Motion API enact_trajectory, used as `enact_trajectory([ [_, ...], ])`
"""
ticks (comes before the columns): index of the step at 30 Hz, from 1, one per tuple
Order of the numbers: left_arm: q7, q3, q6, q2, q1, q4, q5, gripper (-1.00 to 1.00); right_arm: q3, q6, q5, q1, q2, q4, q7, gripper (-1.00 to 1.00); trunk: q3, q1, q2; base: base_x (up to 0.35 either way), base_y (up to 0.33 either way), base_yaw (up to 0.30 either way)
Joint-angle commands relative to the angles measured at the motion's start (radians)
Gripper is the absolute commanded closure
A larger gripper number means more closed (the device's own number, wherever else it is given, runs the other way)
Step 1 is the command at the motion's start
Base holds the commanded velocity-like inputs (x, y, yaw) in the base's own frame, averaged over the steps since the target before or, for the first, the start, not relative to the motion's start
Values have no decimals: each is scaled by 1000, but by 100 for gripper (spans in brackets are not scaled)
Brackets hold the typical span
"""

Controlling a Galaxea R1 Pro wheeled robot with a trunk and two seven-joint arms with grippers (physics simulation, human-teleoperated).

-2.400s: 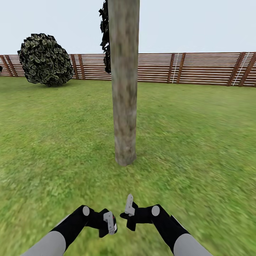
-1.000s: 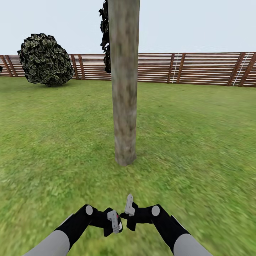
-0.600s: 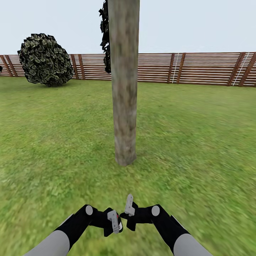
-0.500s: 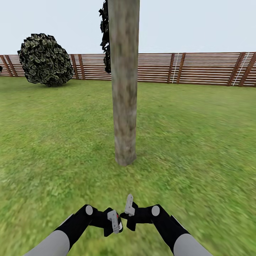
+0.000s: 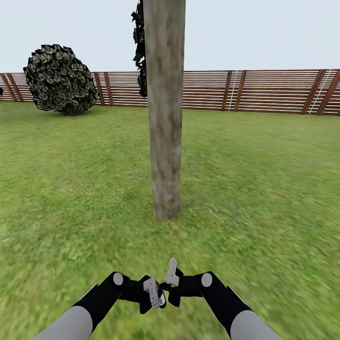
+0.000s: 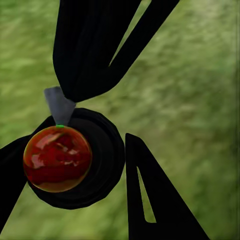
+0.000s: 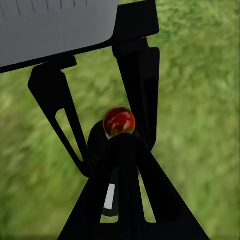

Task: In the garden, pick up the pesticide atomizer on the floor and spray pesticide onto both trees until each tree trunk is fully covered.

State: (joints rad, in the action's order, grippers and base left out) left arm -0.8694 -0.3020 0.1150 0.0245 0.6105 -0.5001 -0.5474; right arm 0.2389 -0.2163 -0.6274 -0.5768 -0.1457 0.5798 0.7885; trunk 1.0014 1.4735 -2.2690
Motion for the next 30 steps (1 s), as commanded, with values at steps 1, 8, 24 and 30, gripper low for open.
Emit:
enact_trajectory([
  [1, 0, 0, 0, 0, 0, 0, 1, 100, 0, 0, 0, 0, 0, 0, 0, 100, 0, 0, 0, 0, 0, 0],
  [8, -1, 0, 0, 0, 0, -2, 1, 100, 0, 0, 0, 0, 0, 0, 0, 100, 0, 0, 0, 0, 0, 0],
  [24, 1, 1, -1, -63, -2, 8, -10, 100, -1, 0, 0, 0, 0, 0, 0, 100, 0, 0, 0, 0, 0, 0],
  [30, 1, 1, -3, -169, -8, -1, -12, 100, 0, 0, 0, 0, 1, 0, 0, 100, 0, 0, 0, 0, 0, 0],
])
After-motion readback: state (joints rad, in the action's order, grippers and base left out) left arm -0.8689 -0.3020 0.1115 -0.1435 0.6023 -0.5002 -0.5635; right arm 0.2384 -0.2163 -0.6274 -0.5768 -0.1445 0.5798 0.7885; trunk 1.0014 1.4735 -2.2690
